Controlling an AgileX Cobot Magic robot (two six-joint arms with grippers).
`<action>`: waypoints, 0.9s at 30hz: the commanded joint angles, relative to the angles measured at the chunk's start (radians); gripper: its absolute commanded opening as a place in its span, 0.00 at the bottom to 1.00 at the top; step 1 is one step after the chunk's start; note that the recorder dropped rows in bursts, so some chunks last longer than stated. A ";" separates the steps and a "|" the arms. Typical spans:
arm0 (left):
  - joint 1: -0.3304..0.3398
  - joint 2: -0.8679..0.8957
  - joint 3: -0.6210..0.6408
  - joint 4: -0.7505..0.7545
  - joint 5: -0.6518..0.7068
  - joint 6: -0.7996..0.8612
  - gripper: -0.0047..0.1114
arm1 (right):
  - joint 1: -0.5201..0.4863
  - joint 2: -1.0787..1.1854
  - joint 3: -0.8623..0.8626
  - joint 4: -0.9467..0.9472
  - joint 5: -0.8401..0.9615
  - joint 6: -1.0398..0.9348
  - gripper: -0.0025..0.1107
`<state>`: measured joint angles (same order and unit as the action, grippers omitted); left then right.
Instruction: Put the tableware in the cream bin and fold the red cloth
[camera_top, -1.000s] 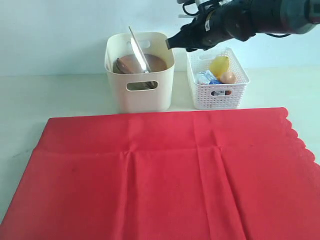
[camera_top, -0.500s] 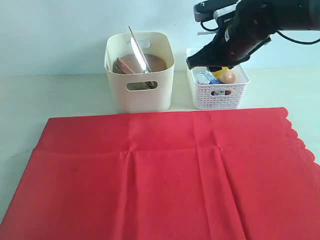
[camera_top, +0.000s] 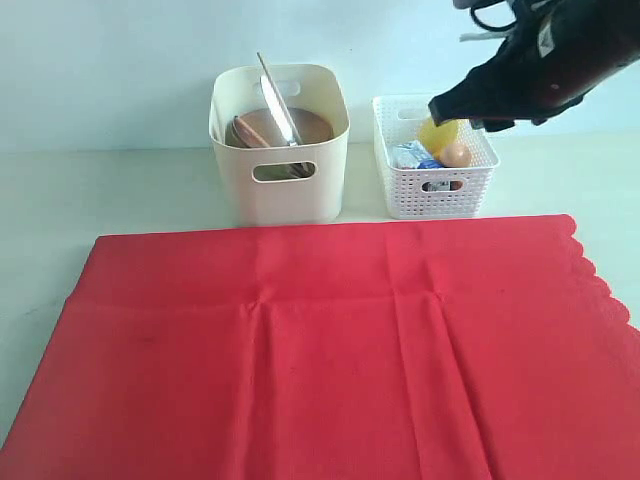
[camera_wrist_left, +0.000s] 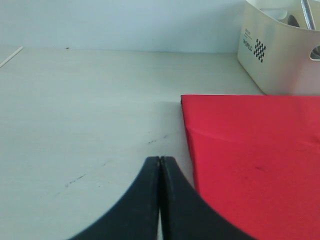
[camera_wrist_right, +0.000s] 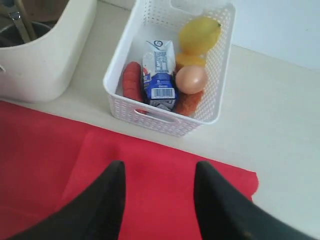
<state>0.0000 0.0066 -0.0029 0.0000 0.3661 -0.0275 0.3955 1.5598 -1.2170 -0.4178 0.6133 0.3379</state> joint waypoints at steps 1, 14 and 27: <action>-0.001 -0.007 0.003 0.000 -0.013 0.004 0.04 | 0.000 -0.123 0.003 -0.008 0.153 -0.089 0.40; -0.001 -0.007 0.003 0.000 -0.013 0.004 0.04 | 0.000 -0.439 0.140 0.052 0.243 -0.170 0.40; -0.001 -0.007 0.003 0.000 -0.013 0.004 0.04 | 0.000 -0.760 0.387 0.152 -0.002 -0.180 0.40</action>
<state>0.0000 0.0066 -0.0029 0.0000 0.3661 -0.0275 0.3955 0.8749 -0.8489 -0.2782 0.6387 0.1666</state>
